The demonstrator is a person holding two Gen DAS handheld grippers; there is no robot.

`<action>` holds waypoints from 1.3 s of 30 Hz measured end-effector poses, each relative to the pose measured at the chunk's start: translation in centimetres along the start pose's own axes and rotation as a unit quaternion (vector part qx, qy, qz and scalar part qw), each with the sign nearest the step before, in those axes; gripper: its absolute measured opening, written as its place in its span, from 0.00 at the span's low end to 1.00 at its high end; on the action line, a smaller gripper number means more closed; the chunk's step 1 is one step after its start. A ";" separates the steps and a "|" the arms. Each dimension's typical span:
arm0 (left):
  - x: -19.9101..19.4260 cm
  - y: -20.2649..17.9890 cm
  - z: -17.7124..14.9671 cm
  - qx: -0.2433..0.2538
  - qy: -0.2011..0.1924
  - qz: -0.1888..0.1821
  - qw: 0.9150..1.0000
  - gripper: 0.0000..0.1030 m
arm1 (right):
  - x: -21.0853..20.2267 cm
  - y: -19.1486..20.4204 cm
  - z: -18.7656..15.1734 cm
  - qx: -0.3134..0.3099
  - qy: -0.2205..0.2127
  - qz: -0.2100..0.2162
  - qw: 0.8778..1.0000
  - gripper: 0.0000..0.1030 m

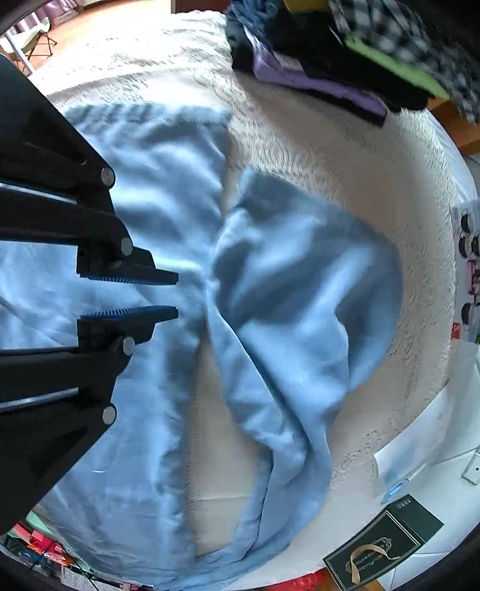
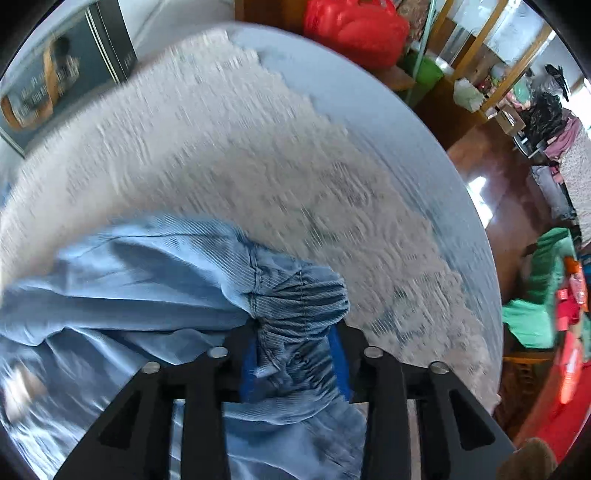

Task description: Fold clothes

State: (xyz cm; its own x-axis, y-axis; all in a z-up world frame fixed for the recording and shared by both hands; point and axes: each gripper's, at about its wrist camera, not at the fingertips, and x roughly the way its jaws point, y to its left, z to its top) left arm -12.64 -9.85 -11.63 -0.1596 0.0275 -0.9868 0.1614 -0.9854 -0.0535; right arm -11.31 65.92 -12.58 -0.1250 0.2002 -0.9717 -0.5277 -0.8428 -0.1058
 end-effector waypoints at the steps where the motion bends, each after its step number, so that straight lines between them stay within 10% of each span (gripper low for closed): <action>1: -0.8 0.3 0.3 -0.001 -0.013 0.000 1.000 0.18 | 0.1 -0.1 -0.2 -0.001 0.003 -0.002 1.000 0.62; 5: -2.6 1.0 4.7 0.001 -0.076 0.018 0.997 0.51 | -1.3 -0.5 -0.3 0.025 -0.024 0.025 0.999 0.73; 13: 2.8 0.6 13.8 0.013 -0.060 0.050 0.997 0.51 | -3.2 -0.4 1.9 0.038 -0.045 0.049 0.997 0.81; 26: 7.6 -0.2 16.3 0.045 -0.044 0.064 0.996 0.54 | -0.2 -1.8 5.3 0.083 -0.019 0.074 0.994 0.92; 28: 7.5 -0.4 16.2 0.050 -0.047 0.063 0.996 0.38 | 1.0 -1.5 5.7 0.091 -0.012 0.088 0.992 0.96; 29: 7.3 -0.6 16.2 0.048 -0.048 0.061 0.996 0.10 | 1.7 -1.0 5.9 0.090 -0.005 0.093 0.992 0.96; 30: 7.1 -0.8 16.2 0.047 -0.048 0.058 0.996 0.10 | 2.5 -0.3 6.1 0.084 0.006 0.095 0.992 0.93; 32: 6.0 -1.1 16.3 0.047 -0.070 0.068 0.994 0.04 | 3.3 1.8 6.3 0.044 0.024 0.078 0.996 0.41; 39: -2.5 2.4 16.8 -0.027 -0.194 0.093 0.976 0.05 | -3.5 0.8 6.7 0.044 -0.112 0.095 0.988 0.38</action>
State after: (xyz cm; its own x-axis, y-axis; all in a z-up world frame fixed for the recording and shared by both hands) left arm -28.24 -15.10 -6.72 -0.4782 -0.2278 -0.8482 0.2718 -0.9567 0.1037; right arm -16.98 67.88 -7.90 -0.4061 0.1573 -0.9002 -0.5469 -0.8310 0.1015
